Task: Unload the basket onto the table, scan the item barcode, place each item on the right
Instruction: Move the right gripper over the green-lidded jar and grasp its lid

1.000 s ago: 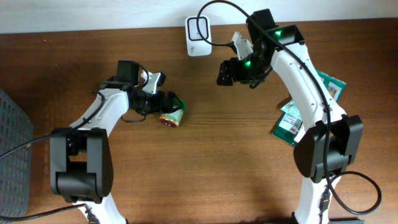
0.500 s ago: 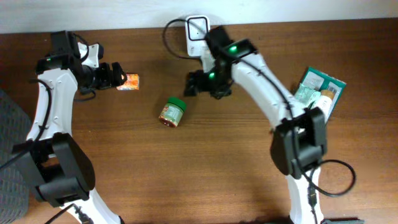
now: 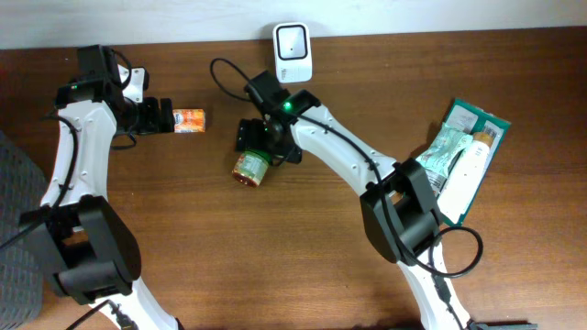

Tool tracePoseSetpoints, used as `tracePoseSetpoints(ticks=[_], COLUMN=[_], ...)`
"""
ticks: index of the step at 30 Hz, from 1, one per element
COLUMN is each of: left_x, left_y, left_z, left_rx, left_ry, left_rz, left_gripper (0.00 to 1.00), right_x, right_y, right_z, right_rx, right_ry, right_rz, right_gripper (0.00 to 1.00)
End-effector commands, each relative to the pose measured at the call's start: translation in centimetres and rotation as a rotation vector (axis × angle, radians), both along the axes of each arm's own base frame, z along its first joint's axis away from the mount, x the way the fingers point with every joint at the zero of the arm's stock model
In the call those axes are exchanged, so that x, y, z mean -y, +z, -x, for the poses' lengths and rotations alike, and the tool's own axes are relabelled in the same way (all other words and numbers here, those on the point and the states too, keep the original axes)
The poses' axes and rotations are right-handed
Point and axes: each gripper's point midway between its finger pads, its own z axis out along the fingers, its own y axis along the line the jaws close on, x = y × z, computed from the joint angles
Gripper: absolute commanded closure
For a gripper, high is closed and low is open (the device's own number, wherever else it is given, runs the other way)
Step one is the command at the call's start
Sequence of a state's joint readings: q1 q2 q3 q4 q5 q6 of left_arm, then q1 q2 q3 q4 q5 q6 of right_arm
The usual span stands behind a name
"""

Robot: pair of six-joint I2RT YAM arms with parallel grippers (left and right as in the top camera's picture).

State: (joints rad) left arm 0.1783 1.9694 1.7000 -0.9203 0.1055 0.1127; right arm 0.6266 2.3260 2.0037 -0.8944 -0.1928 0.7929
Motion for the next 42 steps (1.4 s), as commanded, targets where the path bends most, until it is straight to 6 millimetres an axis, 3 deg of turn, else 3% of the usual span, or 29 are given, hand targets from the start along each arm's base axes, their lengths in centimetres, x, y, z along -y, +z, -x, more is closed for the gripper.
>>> tracePoseSetpoints(ticks=[1,6,10,12,16,21,26,29,31,36,39,42], left_x=[-0.5,-0.5,-0.5,-0.5,-0.5,-0.5,-0.5,-0.5,-0.5,-0.5,-0.5,-0.5], left_y=[0.5,0.5,0.5,0.5,0.5,0.5,0.5,0.5,0.5,0.5,0.5,0.5], left_z=[-0.3,-0.3,-0.3,-0.3,-0.3,-0.3,-0.3,-0.3,-0.3,-0.3,-0.3,-0.3], left_rx=[0.014,0.014,0.014,0.014,0.014,0.014,0.014,0.014,0.014,0.014,0.014,0.014], left_ry=[-0.006,-0.006,-0.006,-0.006,-0.006,-0.006,-0.006,-0.006,-0.006,-0.006,-0.005,-0.006], left_rz=[-0.017,-0.017,-0.017,-0.017,-0.017,-0.017,-0.017,-0.017,-0.017,-0.017,-0.018,-0.017], left_gripper=[0.01,0.01,0.01,0.01,0.01,0.01,0.01,0.01,0.01,0.01,0.01,0.01], right_x=[0.6,0.1,0.4,0.4,0.7,2.0,2.9,3.4,3.5,0.7,-0.2,-0.3], right_y=[-2.5,-3.9,-5.7,-5.7,-5.7,-3.3,-2.7,-1.0,1.6,6.0,6.2,4.3], right_z=[0.0,-0.4,-0.1,-0.1,0.0,-0.5,-0.9,-3.3,-6.3,-10.7,-12.0,-12.1], right_rx=[-0.016,-0.015,-0.042,-0.031,-0.009,0.027,0.13,0.246,0.381,0.629,0.698,0.675], right_ry=[-0.039,-0.032,-0.023,0.012,0.099,0.267,0.566,0.578,0.526,0.481,0.464,0.471], right_rz=[0.062,0.056,0.079,0.086,0.105,0.119,0.166,0.242,0.297,0.229,0.206,0.213], right_gripper=[0.02,0.03,0.32,0.41,0.4,0.37,0.36,0.39,0.39,0.38,0.39,0.36])
